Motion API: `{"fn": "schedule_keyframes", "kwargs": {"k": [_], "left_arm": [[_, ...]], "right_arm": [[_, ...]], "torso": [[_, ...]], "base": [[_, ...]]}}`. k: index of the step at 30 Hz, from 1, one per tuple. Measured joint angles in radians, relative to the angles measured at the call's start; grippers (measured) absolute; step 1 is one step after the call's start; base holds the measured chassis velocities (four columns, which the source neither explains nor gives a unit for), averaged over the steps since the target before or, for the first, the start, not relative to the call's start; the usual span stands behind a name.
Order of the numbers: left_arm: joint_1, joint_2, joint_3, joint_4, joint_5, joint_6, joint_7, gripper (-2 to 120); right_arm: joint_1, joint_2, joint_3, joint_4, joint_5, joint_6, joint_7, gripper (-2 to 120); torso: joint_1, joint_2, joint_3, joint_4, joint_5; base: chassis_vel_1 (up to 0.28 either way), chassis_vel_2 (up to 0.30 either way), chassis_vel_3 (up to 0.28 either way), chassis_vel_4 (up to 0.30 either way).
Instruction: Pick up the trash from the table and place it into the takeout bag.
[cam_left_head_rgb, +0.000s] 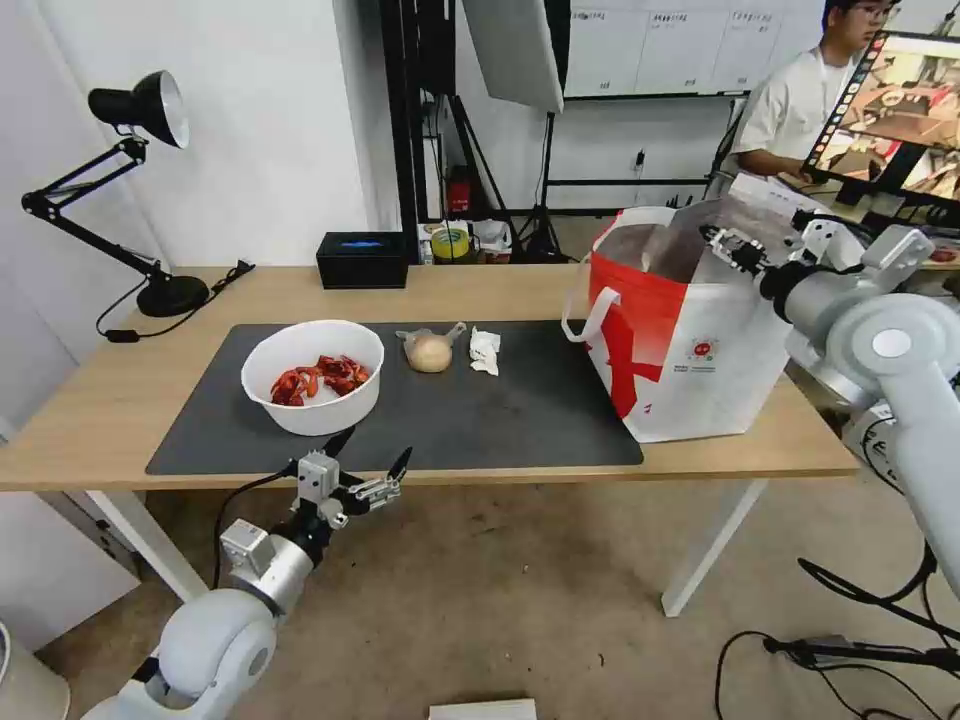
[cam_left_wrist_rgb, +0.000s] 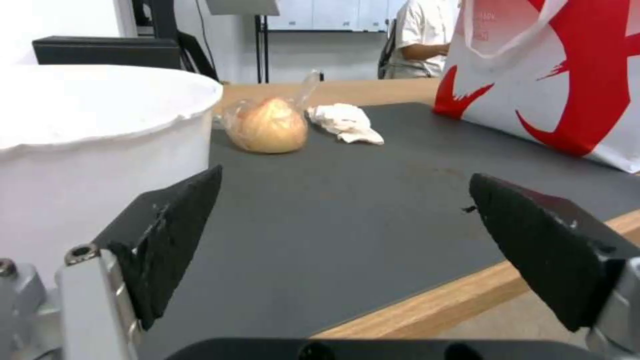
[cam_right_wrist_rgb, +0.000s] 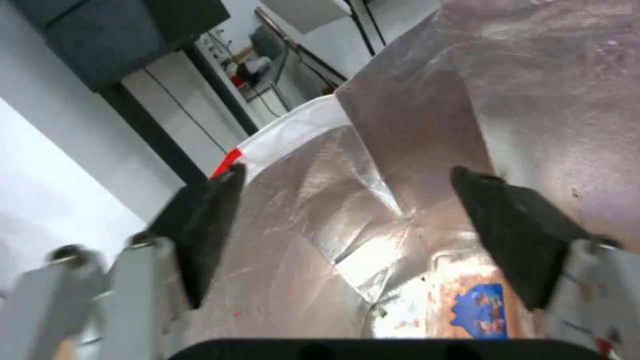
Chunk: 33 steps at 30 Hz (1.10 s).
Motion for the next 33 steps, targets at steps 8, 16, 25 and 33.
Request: {"fn": "schedule_keyframes", "kwargs": {"k": [8,16,25,33], "left_arm": [[0.001,-0.003,-0.012,-0.001,-0.002,0.000,-0.015,100],[0.007,-0.005,-0.034,-0.002,-0.002,-0.007,-0.023,100],[0.039,-0.029,-0.065,0.013,0.032,-0.044,-0.022,100],[0.073,-0.061,-0.105,0.032,0.067,-0.075,-0.019,100]], "right_arm": [[0.002,-0.019,0.001,0.079,-0.009,0.004,-0.056,100],[-0.090,-0.061,0.002,0.162,-0.163,0.028,-0.250,100],[-0.303,-0.106,0.025,0.296,-0.445,0.144,-0.490,100],[-0.583,-0.081,0.046,0.375,-0.640,0.249,-0.556,100]], "torso": [[0.000,0.000,0.000,0.0001,-0.0001],[0.000,0.000,0.000,0.0001,0.0000],[0.000,0.000,0.000,0.0002,-0.0002],[0.000,0.000,0.000,-0.0002,0.0000]], "base": [[0.000,0.000,0.000,0.000],[0.000,0.000,0.000,0.000],[0.000,0.000,0.000,0.000],[0.000,0.000,0.000,0.000]]}}
